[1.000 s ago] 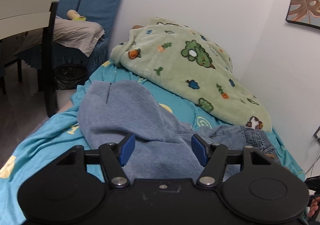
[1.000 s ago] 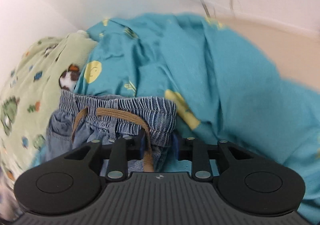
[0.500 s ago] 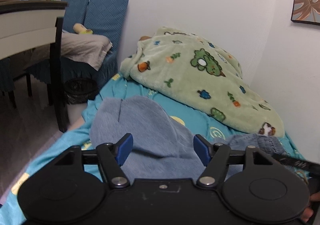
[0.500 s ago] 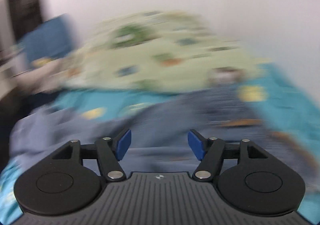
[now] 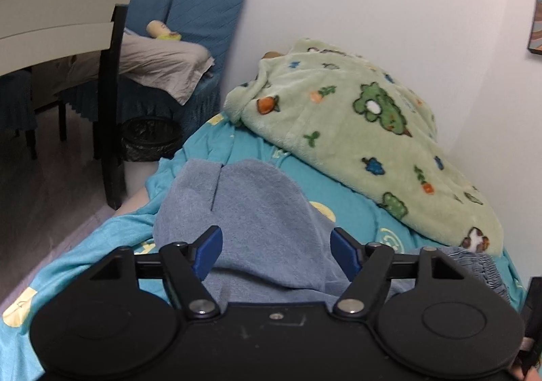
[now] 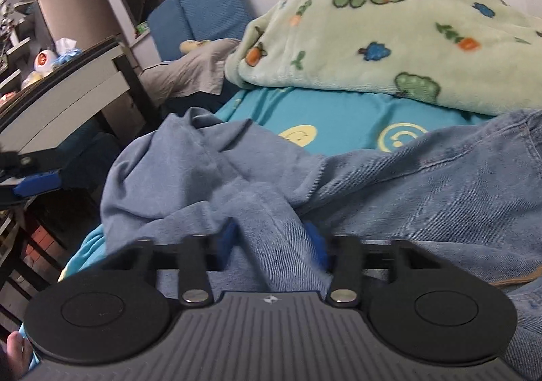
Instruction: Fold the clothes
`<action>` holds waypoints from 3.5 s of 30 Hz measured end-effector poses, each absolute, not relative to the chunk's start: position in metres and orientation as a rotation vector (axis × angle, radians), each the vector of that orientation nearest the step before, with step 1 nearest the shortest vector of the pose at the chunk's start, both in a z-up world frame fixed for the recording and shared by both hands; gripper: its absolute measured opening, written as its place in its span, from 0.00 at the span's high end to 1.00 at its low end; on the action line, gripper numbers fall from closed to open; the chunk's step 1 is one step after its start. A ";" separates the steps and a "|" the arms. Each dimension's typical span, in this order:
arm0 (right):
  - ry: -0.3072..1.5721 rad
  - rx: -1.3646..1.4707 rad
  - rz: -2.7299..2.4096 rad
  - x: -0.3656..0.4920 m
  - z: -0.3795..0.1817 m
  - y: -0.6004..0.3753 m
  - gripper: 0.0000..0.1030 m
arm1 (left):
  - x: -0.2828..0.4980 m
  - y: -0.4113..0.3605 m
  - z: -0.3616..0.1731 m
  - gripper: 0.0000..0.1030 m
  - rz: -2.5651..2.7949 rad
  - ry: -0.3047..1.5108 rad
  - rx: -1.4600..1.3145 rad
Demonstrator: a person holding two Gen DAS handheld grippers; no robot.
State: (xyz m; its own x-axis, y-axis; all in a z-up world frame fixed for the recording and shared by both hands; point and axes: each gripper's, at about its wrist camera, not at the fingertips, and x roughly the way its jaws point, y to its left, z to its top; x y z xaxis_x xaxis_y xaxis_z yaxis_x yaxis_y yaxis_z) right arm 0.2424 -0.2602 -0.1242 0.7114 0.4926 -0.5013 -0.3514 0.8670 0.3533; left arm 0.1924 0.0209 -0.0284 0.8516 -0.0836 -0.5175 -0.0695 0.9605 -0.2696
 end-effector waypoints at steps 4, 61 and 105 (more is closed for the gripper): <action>0.594 0.218 0.504 0.233 -0.113 -0.242 0.86 | 0.188 0.025 -0.028 0.34 -0.005 0.559 -0.294; 0.774 0.485 0.255 0.158 -0.147 -0.256 0.51 | 0.252 -0.018 -0.042 0.99 -0.034 0.589 0.118; 0.799 0.448 0.221 0.119 -0.138 -0.253 0.51 | 0.219 -0.020 -0.066 0.44 -0.131 0.699 0.099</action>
